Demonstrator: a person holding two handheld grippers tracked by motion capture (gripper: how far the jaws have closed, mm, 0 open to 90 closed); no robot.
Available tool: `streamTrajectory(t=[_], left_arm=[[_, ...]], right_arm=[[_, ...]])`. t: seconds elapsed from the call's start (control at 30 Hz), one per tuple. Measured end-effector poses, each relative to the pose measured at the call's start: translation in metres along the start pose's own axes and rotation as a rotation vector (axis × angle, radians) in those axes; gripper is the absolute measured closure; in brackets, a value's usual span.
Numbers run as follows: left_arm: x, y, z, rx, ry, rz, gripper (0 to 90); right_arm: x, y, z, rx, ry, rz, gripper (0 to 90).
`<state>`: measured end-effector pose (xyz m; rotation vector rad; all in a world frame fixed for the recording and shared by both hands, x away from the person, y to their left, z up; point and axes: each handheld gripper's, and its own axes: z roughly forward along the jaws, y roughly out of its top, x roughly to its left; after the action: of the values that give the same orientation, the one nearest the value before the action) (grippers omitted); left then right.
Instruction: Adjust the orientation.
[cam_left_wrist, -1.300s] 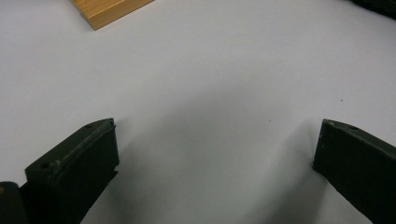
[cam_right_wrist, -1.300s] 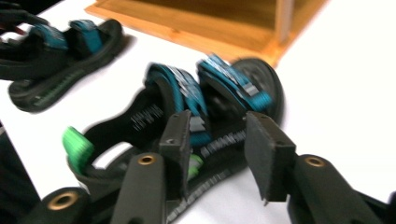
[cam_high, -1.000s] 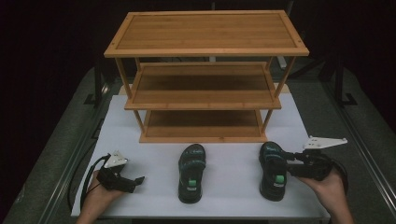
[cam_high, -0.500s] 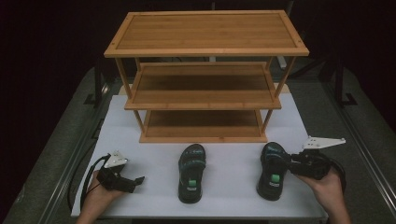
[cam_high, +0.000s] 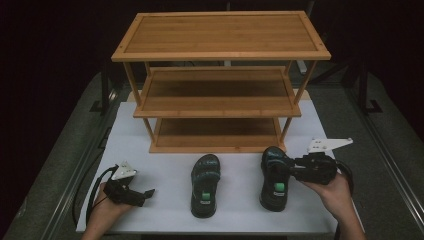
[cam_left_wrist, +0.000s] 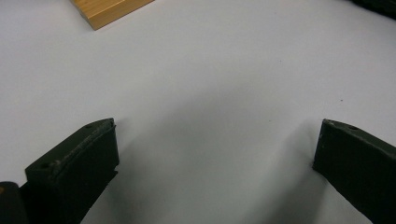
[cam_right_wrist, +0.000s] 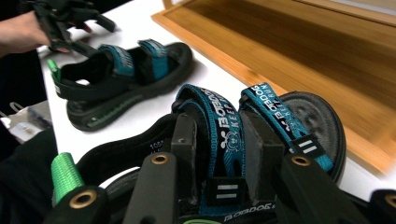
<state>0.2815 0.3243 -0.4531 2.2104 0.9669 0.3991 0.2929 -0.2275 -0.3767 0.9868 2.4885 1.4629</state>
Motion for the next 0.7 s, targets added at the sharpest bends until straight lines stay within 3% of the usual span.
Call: streamTrajectory(t=[0.3,0.7], left_arm=[[0.0,0.0,0.0,0.001,-0.001,0.0,0.0],[0.0,0.0,0.0,0.002,-0.001,0.002,0.0]], right_arm=[[0.011,0.017,0.036,0.024,0.083,-0.05,68.0],[0.027,0.03,0.071,0.066,0.131,-0.097,67.9]])
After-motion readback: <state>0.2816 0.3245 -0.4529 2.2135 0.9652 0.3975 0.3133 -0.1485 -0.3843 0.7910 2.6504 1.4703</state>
